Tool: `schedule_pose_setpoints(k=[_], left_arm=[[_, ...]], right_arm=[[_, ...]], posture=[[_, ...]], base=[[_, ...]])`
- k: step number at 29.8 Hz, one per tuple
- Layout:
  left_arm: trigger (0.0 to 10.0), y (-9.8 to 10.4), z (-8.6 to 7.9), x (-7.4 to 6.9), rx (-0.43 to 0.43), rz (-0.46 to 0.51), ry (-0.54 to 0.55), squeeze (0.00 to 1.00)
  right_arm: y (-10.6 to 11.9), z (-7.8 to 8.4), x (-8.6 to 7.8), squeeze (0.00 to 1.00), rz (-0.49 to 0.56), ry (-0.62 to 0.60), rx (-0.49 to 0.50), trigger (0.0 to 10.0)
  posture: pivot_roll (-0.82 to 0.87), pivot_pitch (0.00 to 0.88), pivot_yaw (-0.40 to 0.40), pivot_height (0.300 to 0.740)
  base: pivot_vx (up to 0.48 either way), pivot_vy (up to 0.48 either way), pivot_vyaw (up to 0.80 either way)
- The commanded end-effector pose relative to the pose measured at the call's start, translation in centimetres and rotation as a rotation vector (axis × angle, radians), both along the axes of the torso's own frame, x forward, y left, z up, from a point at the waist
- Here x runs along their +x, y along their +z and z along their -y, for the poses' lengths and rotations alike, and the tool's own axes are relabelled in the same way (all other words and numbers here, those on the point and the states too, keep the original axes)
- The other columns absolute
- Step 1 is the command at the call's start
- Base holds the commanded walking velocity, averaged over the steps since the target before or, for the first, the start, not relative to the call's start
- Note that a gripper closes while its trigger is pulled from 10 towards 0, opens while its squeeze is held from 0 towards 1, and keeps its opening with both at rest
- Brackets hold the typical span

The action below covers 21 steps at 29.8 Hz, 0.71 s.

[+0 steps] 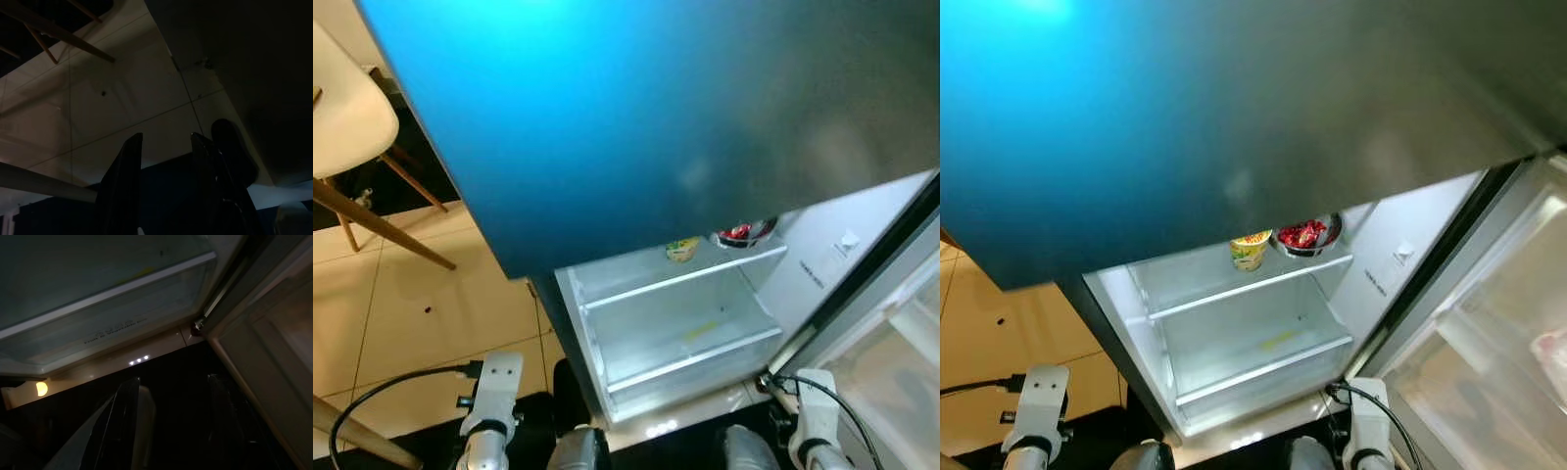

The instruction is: Restocking fridge

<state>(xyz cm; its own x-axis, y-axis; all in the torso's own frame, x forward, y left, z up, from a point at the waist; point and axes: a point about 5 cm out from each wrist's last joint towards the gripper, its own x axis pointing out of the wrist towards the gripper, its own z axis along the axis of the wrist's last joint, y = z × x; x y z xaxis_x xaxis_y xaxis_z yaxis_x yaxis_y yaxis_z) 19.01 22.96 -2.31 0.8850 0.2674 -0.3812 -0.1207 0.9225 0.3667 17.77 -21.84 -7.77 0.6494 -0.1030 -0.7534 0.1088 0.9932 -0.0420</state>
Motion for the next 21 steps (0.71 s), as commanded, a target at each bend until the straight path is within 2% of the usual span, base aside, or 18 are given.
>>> schedule_pose_setpoints(k=[1,16,21], left_arm=[[10.0,-0.37,-0.11,-0.47,0.001,-0.013,0.014,0.0],[10.0,-0.48,-0.15,-0.27,0.004,-0.013,0.012,0.0],[10.0,-1.19,-0.07,-0.49,-0.014,-0.057,0.015,0.0]], right_arm=[[-0.26,0.05,-0.52,0.0,-0.02,-0.01,0.0,10.0],[-0.27,0.11,-0.57,0.0,-0.02,-0.017,-0.001,10.0],[-0.41,0.1,-0.8,0.0,-0.04,0.013,-0.029,10.0]], posture=[[-0.01,0.088,-0.032,0.729],[-0.01,0.086,-0.029,0.74],[-0.01,0.085,-0.027,0.74]], base=[[0.0,0.0,0.0],[0.0,0.0,0.0],[0.0,0.0,0.0]])
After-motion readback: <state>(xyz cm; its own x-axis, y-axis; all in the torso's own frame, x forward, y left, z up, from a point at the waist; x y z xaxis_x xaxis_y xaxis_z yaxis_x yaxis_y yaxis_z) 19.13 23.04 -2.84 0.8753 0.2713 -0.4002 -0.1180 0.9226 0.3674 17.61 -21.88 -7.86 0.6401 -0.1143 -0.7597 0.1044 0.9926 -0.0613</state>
